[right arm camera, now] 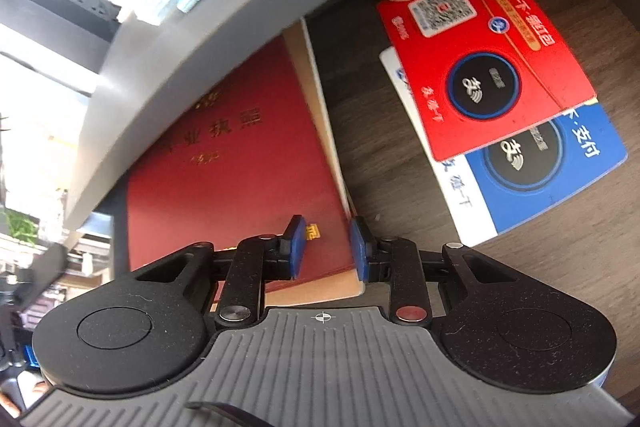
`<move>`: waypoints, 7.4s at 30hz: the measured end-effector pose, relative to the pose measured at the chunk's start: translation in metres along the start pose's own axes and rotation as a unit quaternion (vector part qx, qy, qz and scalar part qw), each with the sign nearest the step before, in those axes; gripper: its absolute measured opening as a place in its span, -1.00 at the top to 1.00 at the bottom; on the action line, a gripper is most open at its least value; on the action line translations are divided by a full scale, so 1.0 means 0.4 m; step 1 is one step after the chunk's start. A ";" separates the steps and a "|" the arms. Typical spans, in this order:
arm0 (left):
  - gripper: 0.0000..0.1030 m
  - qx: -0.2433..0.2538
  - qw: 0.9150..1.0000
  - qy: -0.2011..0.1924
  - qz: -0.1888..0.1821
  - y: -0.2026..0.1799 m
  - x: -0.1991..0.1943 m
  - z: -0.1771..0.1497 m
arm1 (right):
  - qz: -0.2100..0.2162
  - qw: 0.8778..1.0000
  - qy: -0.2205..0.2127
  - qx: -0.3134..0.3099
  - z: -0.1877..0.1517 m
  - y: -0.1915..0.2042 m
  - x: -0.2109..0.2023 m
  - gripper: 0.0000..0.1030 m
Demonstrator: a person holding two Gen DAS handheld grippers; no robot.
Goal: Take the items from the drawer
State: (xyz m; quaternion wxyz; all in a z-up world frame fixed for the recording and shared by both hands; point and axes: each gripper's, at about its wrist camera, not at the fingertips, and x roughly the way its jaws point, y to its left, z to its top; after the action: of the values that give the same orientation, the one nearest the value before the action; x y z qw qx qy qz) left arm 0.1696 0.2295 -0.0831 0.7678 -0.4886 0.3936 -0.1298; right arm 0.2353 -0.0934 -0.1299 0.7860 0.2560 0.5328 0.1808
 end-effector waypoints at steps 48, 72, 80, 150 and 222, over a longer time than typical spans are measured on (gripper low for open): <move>0.88 -0.132 0.991 0.012 -0.017 0.019 -0.012 -0.135 | 0.128 0.969 -0.022 0.210 -0.079 -0.109 -0.140 -0.45; 0.72 -0.069 0.997 0.012 -0.041 -0.049 -0.148 -0.240 | 0.134 0.984 -0.075 0.092 -0.202 -0.003 -0.352 0.59; 0.72 -0.037 0.997 0.028 -0.065 -0.121 -0.181 -0.317 | 0.127 0.983 -0.114 0.074 -0.274 -0.013 -0.492 0.58; 0.68 -0.139 0.987 -0.074 -0.031 0.004 -0.032 -0.083 | 0.069 0.980 -0.157 -0.099 -0.212 0.105 -0.431 -0.09; -0.41 0.273 0.894 -0.052 0.352 -0.256 -0.052 -0.151 | -0.063 0.971 -0.153 -0.174 -0.446 0.008 -0.491 -0.60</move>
State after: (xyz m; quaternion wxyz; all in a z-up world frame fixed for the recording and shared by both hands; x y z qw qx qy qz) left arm 0.1308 0.1524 0.0014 0.8859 -0.0949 0.4483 0.0720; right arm -0.0029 -0.1626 -0.0354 0.9007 0.1056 0.3812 0.1796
